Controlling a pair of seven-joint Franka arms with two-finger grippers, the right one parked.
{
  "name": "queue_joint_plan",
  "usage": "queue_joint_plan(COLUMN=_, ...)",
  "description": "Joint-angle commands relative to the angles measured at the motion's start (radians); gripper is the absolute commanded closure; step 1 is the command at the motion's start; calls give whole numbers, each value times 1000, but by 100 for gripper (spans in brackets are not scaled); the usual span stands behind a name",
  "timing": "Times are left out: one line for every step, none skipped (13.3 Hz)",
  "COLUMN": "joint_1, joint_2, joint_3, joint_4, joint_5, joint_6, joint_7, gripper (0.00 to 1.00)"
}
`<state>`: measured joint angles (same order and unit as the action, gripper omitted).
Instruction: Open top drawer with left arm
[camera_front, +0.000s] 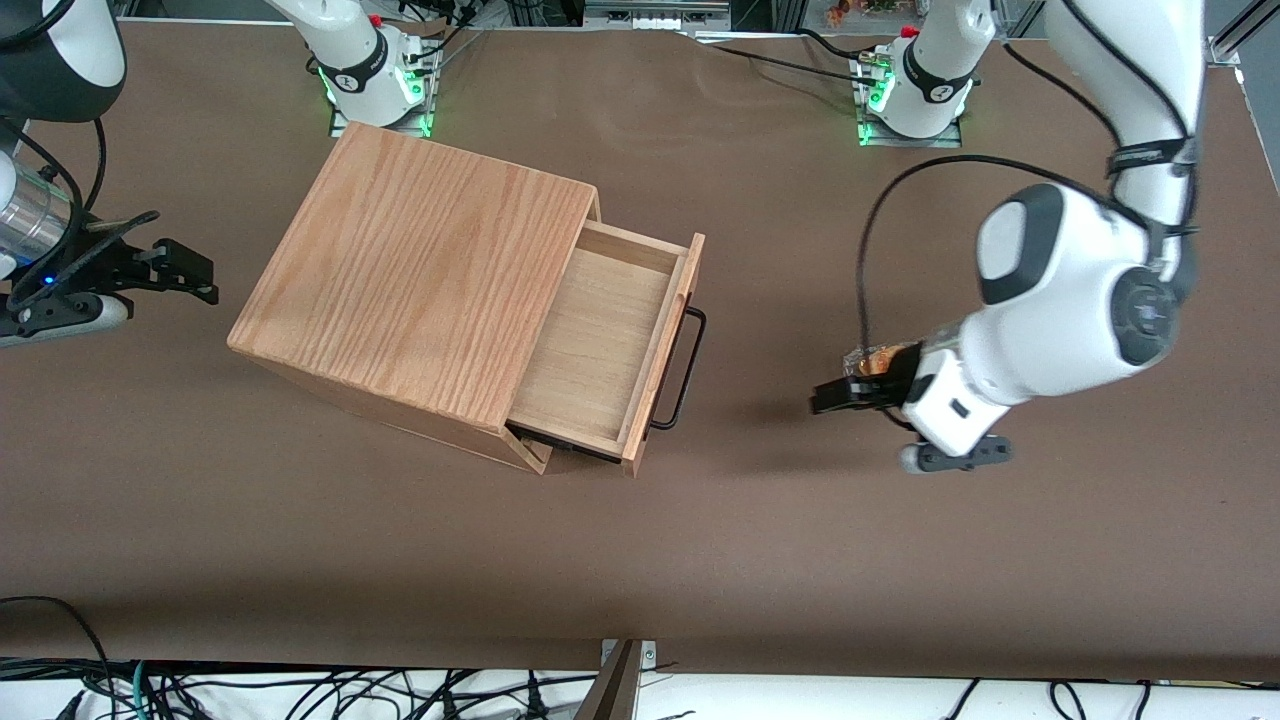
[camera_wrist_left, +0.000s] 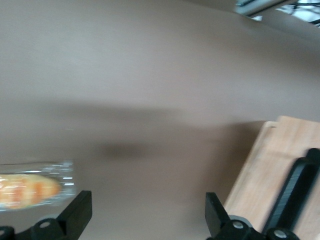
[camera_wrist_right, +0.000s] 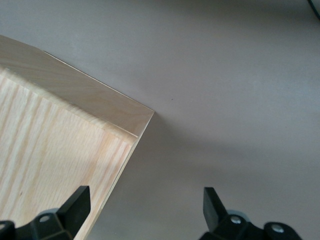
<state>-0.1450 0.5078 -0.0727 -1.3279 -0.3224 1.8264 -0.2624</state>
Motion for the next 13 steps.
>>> queue_joint_plan(joint_1=137, joint_2=-40, joint_3=-10, joint_4=-10, joint_5=23, joint_6=-117, joint_7=182, gripper=0)
queue_joint_plan(joint_1=190, joint_2=-45, joint_3=-10, joint_4=-10, joint_5=25, joint_6=-149, joint_7=237, gripper=0)
queue_joint_plan(joint_1=234, joint_2=-49, joint_3=-10, joint_4=-10, joint_5=31, joint_6=-182, joint_7=280, gripper=0)
queue_joint_plan(joint_1=266, joint_2=-61, joint_3=-9, joint_4=-8, joint_5=54, joint_6=-203, joint_7=299, gripper=0)
queue_joint_plan(joint_1=309, joint_2=-74, joint_3=-12, joint_4=-10, joint_5=80, joint_6=-211, joint_7=304, gripper=0)
queue_joint_plan(joint_1=339, joint_2=-81, joint_3=-12, joint_4=-10, joint_5=91, joint_6=-220, joint_7=331, gripper=0)
queue_joint_plan(joint_1=353, joint_2=-86, joint_3=-10, joint_4=-8, joint_5=124, joint_6=-234, joint_7=371, gripper=0)
queue_joint_plan(joint_1=367, joint_2=-112, joint_3=-13, joint_4=-13, joint_5=181, joint_6=-242, joint_7=399, gripper=0)
queue_joint_plan(joint_1=367, joint_2=-153, joint_3=-9, joint_4=-30, joint_5=218, joint_6=-242, joint_7=419, gripper=0)
queue_joint_plan(joint_1=355, joint_2=-199, joint_3=10, joint_4=-52, joint_5=238, joint_6=-242, joint_7=422, gripper=0)
queue_joint_plan(joint_1=332, joint_2=-234, joint_3=23, joint_4=-66, joint_5=253, joint_6=-239, joint_7=422, gripper=0)
queue_joint_plan(joint_1=308, joint_2=-280, joint_3=27, joint_4=-98, joint_5=262, joint_6=-239, joint_7=420, gripper=0)
queue_joint_plan(joint_1=294, joint_2=-326, joint_3=27, joint_4=-132, joint_5=264, joint_6=-236, joint_7=416, gripper=0)
